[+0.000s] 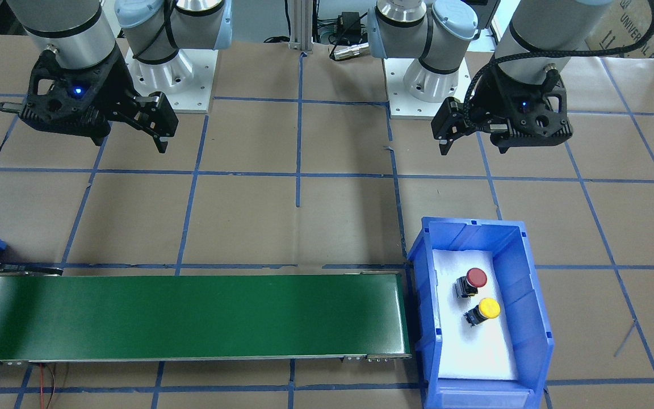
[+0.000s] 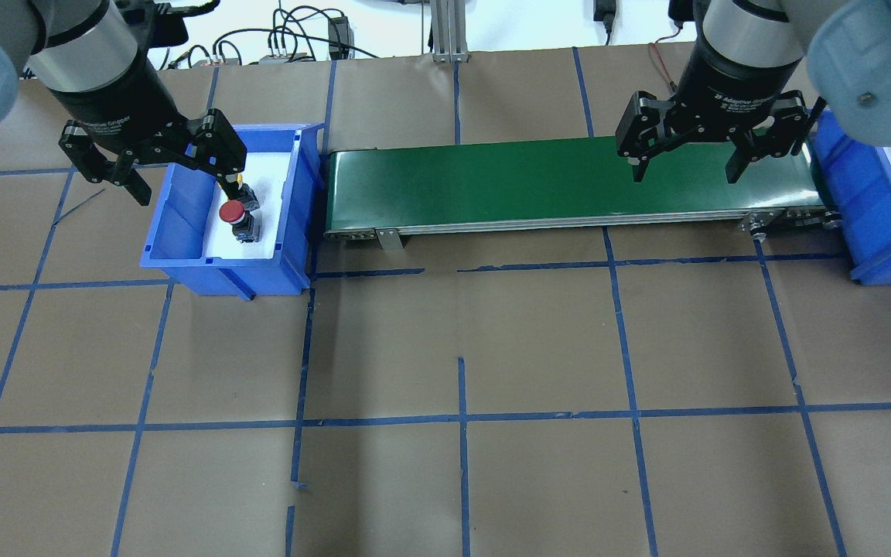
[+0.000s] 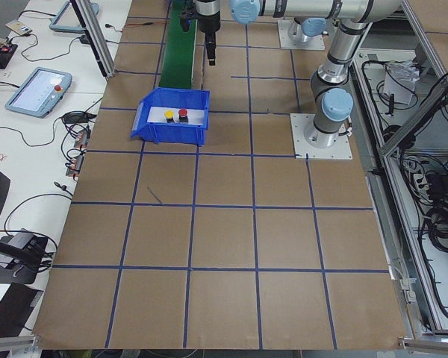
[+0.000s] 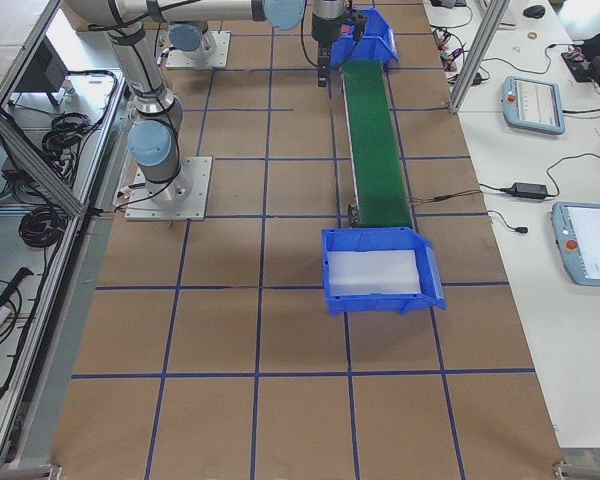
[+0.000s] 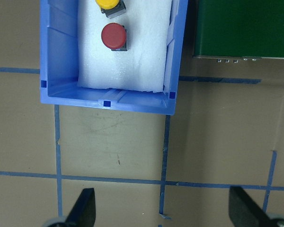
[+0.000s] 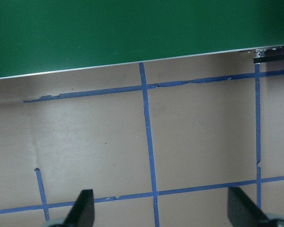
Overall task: Transport two buttons from left to right
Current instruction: 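Lower the left gripper over the red button in the blue bin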
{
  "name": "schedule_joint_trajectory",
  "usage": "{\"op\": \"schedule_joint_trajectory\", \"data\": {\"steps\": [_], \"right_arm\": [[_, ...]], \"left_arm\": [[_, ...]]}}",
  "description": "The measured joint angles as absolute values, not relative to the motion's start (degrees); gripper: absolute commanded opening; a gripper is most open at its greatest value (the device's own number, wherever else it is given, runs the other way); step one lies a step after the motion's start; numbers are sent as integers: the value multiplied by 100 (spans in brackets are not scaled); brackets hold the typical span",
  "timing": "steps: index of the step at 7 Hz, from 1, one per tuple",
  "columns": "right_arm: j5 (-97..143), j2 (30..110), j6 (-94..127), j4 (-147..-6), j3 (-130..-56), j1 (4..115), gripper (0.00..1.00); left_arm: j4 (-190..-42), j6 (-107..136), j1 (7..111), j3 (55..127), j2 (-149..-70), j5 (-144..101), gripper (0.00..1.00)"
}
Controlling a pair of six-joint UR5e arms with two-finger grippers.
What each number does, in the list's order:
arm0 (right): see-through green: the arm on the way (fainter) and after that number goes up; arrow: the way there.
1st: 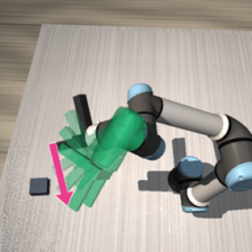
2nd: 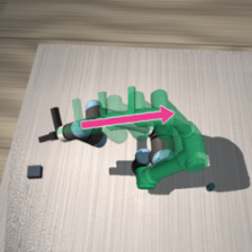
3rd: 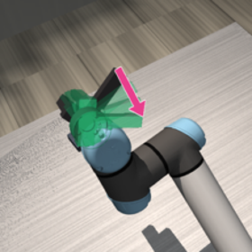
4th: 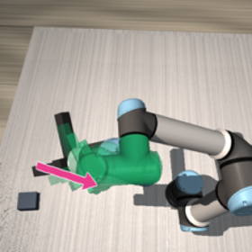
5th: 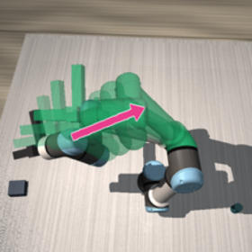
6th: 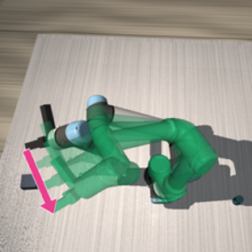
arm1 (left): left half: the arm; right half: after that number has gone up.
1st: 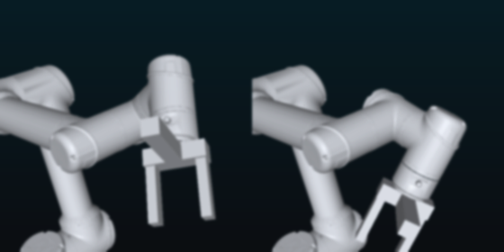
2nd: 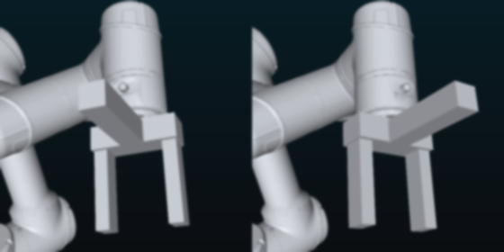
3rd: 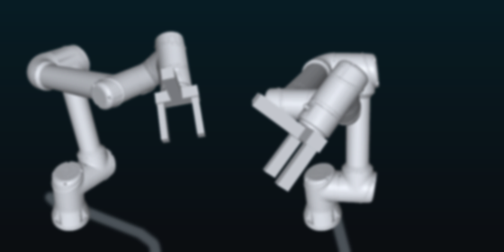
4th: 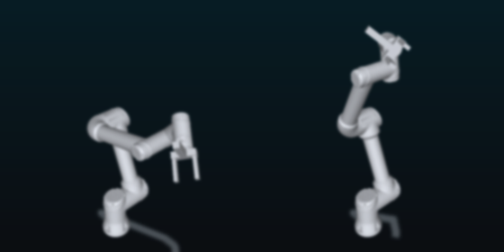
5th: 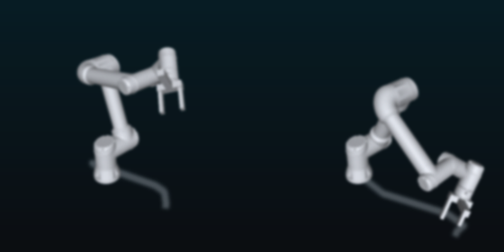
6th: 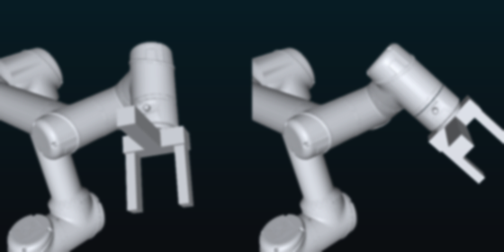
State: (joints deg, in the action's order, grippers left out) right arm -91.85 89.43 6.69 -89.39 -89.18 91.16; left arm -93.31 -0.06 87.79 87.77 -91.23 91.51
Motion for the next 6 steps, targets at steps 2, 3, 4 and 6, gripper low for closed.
{"op": "schedule_joint_trajectory", "data": {"steps": [2,3,4,6], "right_arm": [[-9185,8942,668,-8943,-8920,9112,100],[-9185,8943,668,-8942,-8919,9113,100],[-9184,8943,668,-8945,-8915,9108,100],[-9183,8941,668,-8947,-8910,9104,100]], "left_arm": [[-9177,128,8786,8818,-9109,9152,100],[-9146,165,8780,8842,-9102,9145,100],[-9134,164,8784,8853,-9099,9144,100],[-9130,118,8749,8854,-9091,9143,100]]}}
